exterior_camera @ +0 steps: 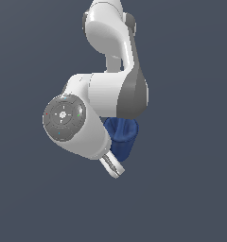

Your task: Pick up the object and move it to a goal position.

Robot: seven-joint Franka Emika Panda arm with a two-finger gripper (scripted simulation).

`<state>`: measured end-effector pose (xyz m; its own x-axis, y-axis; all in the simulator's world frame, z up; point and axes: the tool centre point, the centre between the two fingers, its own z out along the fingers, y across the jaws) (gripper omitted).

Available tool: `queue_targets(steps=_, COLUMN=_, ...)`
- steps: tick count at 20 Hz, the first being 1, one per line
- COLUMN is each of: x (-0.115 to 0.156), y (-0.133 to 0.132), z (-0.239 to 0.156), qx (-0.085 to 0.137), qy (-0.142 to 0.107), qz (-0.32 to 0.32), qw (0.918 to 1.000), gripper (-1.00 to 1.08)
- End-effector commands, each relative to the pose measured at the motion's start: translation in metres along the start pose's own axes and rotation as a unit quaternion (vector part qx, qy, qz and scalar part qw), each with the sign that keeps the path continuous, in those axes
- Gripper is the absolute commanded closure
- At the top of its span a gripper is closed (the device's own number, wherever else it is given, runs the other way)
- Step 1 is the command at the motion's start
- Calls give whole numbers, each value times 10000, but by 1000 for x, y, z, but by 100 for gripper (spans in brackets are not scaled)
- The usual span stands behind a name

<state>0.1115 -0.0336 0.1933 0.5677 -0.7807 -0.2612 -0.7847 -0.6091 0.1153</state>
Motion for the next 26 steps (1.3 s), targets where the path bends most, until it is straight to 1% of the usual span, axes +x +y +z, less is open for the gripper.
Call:
queue_targets(steps=1, x=-1, y=0, z=0, qx=0, qy=0, qz=0, qw=10000, gripper=108)
queue_targets(steps=8, x=-11, y=3, z=-7, qx=0, qy=0, qz=0, qw=10000, gripper=108)
queue_targets(steps=14, x=-32, y=8, z=-20, qx=2, qy=-3, qz=-1, qw=10000, gripper=108)
queue_targets(steps=18, x=-55, y=14, z=-36, qx=2, qy=-3, qz=-1, qw=10000, gripper=108)
queue_targets(steps=26, x=-118, y=28, z=-78, qx=0, qy=-1, qz=-3, qw=10000, gripper=108)
